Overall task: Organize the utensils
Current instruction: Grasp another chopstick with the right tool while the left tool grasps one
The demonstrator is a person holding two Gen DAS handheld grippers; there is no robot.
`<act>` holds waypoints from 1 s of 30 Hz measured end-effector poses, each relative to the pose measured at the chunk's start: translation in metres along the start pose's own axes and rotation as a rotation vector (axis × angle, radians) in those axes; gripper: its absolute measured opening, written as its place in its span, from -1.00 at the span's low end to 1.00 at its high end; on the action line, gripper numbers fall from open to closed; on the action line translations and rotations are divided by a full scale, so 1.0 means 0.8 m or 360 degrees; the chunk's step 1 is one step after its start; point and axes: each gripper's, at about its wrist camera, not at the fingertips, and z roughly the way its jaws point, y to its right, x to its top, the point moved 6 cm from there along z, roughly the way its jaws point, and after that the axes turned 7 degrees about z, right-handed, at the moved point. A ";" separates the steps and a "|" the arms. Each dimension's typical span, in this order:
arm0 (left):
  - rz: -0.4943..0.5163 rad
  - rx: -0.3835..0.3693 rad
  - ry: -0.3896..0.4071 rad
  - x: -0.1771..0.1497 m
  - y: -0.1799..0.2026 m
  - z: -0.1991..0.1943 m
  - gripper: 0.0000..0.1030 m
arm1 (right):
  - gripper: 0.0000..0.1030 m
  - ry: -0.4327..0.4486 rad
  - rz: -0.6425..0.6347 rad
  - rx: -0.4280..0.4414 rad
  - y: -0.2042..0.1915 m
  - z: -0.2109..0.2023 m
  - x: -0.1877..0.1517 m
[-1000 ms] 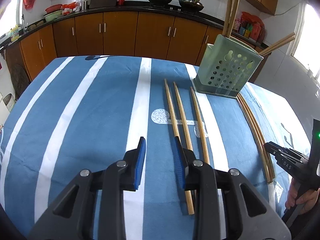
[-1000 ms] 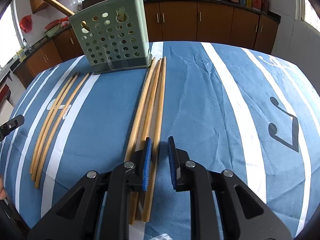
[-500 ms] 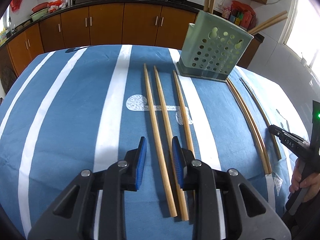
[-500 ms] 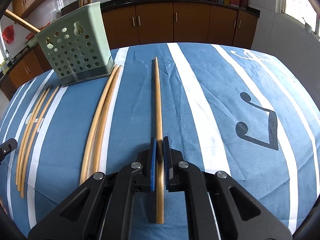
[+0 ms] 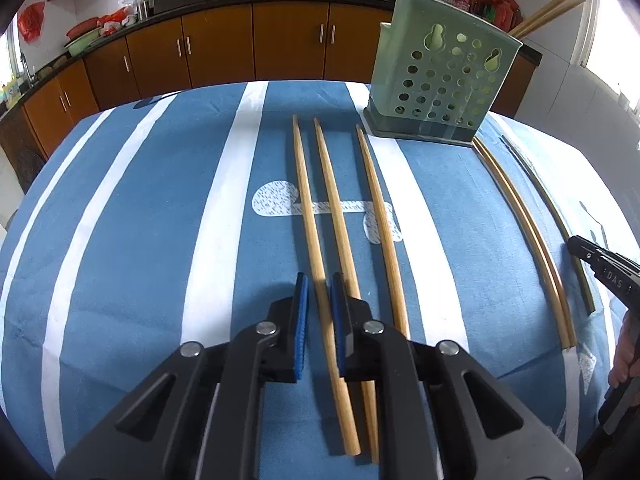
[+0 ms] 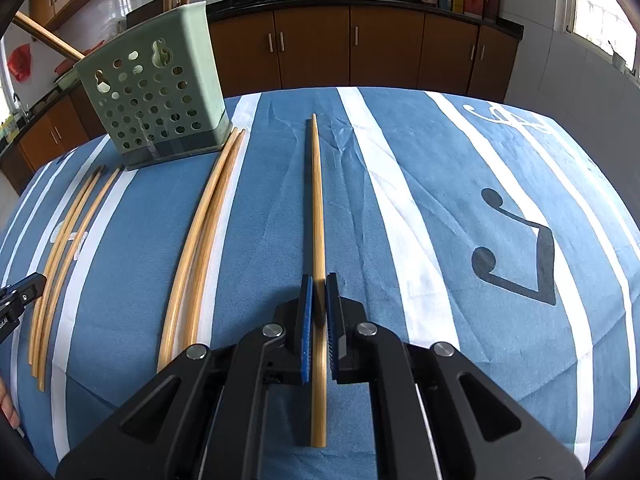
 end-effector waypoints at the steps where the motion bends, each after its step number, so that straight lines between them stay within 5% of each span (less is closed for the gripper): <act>1: -0.0005 0.0016 0.0003 0.000 -0.002 0.000 -0.83 | -0.86 -0.0001 -0.0001 0.0002 -0.001 0.000 0.000; 9: -0.0116 0.0137 -0.0009 0.009 -0.060 0.005 -0.85 | -0.86 0.0010 -0.0016 0.0002 -0.002 -0.001 0.001; 14: -0.0196 0.0101 0.0001 0.010 -0.089 0.005 -0.84 | -0.86 0.0019 0.0003 0.0007 0.001 0.003 0.006; 30: -0.0175 0.0099 0.0043 0.007 -0.084 0.003 -0.81 | -0.84 0.0028 0.0024 0.0038 0.002 0.001 0.004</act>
